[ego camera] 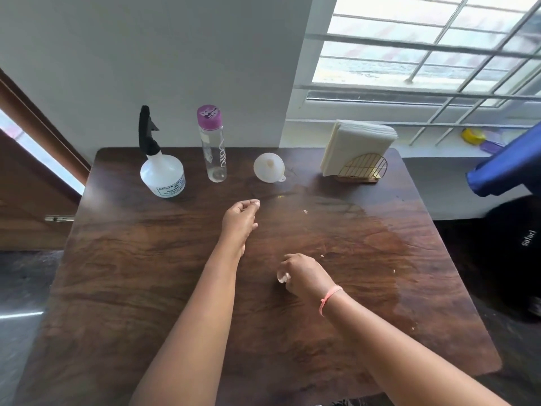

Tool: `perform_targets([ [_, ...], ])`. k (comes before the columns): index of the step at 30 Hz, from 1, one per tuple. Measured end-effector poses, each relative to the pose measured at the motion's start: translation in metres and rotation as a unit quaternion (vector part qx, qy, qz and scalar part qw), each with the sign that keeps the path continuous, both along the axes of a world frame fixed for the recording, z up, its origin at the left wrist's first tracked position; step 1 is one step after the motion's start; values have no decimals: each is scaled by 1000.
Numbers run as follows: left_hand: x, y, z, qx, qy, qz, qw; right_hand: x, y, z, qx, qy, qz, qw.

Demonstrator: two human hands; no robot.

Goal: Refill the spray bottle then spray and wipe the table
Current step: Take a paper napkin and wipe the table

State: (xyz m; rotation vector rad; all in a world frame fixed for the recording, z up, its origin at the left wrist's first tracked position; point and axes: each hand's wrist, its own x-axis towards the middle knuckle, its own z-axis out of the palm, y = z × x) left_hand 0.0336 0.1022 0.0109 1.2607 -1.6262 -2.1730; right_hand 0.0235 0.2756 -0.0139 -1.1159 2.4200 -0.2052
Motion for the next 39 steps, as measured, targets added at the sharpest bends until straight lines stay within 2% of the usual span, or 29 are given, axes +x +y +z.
perform_targets([
  [3,-8,5,3,-11,11,9,1000,-25,16,11,66,-62,28,995],
  [4,-10,7,4,-18,12,15,1000,-39,23,16,59,-80,19,995],
  [6,-11,9,1,-39,10,30,999,-69,33,26,-31,-107,-45,993],
  [9,-13,20,-4,-77,0,42,996,-117,28,34,-159,-28,-163,973],
  [12,-13,37,-9,-92,-3,36,995,-149,5,27,-212,12,-179,961],
  [16,-11,50,-13,-104,-25,38,994,-167,-7,-2,-142,0,-100,985],
  [19,-8,57,-17,-113,-34,66,991,-148,7,-18,-95,42,-22,994],
  [25,-27,84,-17,-110,-26,85,990,-99,69,-22,-125,94,38,987],
  [30,-45,107,-10,-119,-5,70,990,-69,96,-28,-131,117,67,982],
  [35,-35,114,-13,-141,-7,91,986,-35,117,-42,-179,123,105,971],
  [37,-27,118,-16,-140,-6,112,984,-21,121,-42,-209,114,157,959],
  [39,-20,124,-20,-142,-2,129,981,-5,127,-50,-231,135,251,930],
])
